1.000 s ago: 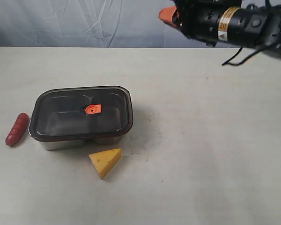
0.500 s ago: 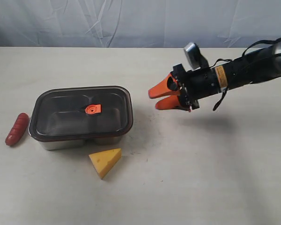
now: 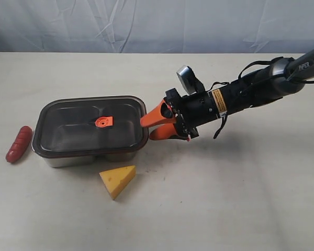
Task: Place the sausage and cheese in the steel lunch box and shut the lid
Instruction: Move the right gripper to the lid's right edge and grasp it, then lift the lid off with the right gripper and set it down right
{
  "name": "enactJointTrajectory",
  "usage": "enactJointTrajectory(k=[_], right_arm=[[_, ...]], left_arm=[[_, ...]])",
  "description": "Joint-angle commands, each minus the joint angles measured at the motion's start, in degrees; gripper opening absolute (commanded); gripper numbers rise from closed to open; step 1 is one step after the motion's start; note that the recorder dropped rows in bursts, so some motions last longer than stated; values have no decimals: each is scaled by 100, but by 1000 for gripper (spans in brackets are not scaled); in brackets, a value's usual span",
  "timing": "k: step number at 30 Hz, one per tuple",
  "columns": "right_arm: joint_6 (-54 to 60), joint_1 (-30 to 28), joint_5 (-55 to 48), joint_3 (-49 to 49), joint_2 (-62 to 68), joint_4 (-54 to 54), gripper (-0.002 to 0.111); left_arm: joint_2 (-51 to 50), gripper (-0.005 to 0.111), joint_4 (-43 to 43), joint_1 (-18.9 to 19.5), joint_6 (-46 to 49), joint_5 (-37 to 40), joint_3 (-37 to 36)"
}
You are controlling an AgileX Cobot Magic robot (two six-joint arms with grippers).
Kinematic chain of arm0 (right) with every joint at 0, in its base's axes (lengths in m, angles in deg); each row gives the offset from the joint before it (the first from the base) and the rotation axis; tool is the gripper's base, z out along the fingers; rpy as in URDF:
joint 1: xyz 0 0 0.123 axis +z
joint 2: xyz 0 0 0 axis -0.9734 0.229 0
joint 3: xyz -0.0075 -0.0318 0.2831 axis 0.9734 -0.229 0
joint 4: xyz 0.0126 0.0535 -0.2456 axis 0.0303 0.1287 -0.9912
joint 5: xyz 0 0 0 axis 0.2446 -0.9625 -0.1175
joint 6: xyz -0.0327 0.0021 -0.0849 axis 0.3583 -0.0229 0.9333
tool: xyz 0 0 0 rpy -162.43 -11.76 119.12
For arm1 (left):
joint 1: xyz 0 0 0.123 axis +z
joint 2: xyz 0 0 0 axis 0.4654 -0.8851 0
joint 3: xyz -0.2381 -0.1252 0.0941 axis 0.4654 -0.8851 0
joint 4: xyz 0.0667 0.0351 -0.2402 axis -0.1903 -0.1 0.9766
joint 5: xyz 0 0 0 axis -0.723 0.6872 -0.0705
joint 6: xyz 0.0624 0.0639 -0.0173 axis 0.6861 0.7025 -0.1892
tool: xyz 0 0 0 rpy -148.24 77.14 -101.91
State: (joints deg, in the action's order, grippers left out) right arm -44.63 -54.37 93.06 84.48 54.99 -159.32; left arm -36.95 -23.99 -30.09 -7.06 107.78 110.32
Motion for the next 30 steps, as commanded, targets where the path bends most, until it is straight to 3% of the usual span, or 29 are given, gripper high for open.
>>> enactJointTrajectory(k=[1, 24, 26, 30], right_arm=[[-210, 5, 38, 23, -19, 97, 56], [-210, 168, 38, 23, -19, 74, 55], [-210, 168, 38, 23, -19, 34, 50], [-210, 168, 38, 23, -19, 69, 17]], left_arm=[[44, 0, -3, -4, -8, -56, -18], [44, 0, 9, -4, -8, -56, -18], [44, 0, 9, -4, -8, -56, -18], [44, 0, 9, -4, -8, -56, -18]])
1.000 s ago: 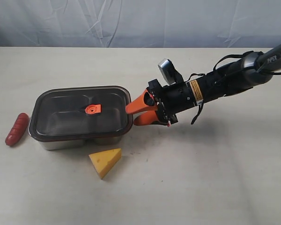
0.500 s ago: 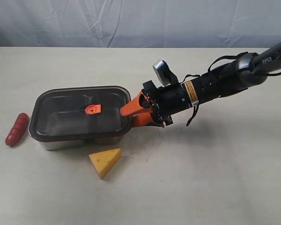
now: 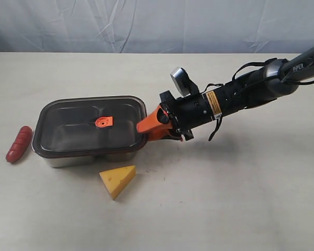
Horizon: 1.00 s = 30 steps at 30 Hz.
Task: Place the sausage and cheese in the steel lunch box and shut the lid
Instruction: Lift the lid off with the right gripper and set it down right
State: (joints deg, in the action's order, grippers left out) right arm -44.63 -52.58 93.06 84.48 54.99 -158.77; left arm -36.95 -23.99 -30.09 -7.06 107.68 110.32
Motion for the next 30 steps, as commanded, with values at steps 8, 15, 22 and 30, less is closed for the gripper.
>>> enactJointTrajectory(k=[8, 15, 22, 30], right_arm=[[-210, -21, 38, 23, -58, 11, -1], [-210, -57, 38, 23, -469, 22, -1], [-210, -540, 38, 23, -1127, 223, -1], [-147, -1266, -497, 32, -2412, -389, -1]], left_arm=[[44, 0, 9, -4, -8, -45, -18], [44, 0, 9, -4, -8, -45, -18], [44, 0, 9, -4, -8, -45, -18], [44, 0, -4, -4, -8, -34, -18]])
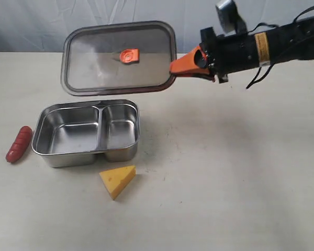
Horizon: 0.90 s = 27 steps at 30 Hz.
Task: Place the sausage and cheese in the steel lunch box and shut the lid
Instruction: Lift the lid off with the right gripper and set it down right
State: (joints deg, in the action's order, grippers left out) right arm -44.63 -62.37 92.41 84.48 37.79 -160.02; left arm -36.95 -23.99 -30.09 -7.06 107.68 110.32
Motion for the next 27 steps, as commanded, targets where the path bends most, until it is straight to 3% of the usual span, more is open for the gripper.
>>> enactJointTrajectory(k=[1, 5, 9, 12, 16, 18, 21, 27], right_arm=[[-88, -347, -551, 20, -875, -264, -1], [74, -409, -1219, 137, -1504, -264, -1], [774, -409, -2904, 137, -2081, -264, -1], [2083, -409, -3910, 125, -2231, -264, -1], [3696, -369, -4314, -79, -2272, -264, -1], [4647, -209, -5303, -512, -2405, -264, -1], [5986, 341, -7568, -1455, -2681, -264, -1], [6655, 1355, -9272, -2551, -2810, -245, -1]], left_arm=[[44, 0, -4, -4, -8, -34, -18], [44, 0, 6, -4, -8, -19, -18], [44, 0, 6, -4, -8, -8, -18], [44, 0, 6, -4, -8, -8, -18], [44, 0, -18, -4, -8, -8, -18], [44, 0, -18, -4, -8, -8, -18], [44, 0, -18, -4, -8, -8, -18], [44, 0, -18, -4, -8, -8, -18]])
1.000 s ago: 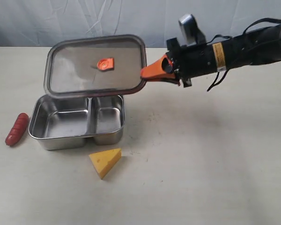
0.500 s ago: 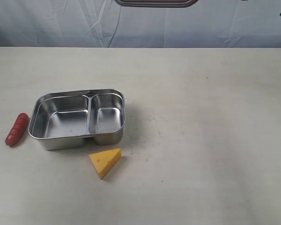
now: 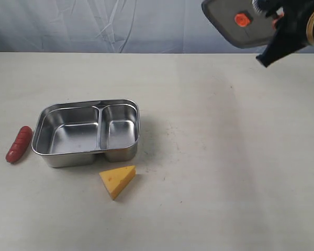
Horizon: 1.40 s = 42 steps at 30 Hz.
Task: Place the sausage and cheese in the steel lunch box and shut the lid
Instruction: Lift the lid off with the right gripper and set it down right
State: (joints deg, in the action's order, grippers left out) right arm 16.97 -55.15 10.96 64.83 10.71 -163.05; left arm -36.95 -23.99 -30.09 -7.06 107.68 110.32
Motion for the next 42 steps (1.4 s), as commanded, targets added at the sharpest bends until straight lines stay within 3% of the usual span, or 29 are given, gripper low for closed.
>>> enactJointTrajectory(k=[1, 10, 25, 36, 39, 42], right_arm=[[602, 805, -1311, -709, -92, 58, -1], [1972, 2232, -2026, -1358, 81, 323, -1], [2034, 3123, -1847, -1358, 602, 2356, -1], [3489, 3449, -1854, -1358, 802, 4610, -1], [3691, 3449, -1826, -1358, 802, 4861, 8], [3807, 3449, -1826, -1358, 802, 5065, 27]], left_arm=[[44, 0, -18, -4, -8, -8, -18], [44, 0, 18, -4, -8, -8, -18], [44, 0, 18, -4, -8, 2, -18], [44, 0, 30, -4, -8, 13, -18], [44, 0, 30, -4, -8, 13, -18], [44, 0, 30, -4, -8, 13, -18]])
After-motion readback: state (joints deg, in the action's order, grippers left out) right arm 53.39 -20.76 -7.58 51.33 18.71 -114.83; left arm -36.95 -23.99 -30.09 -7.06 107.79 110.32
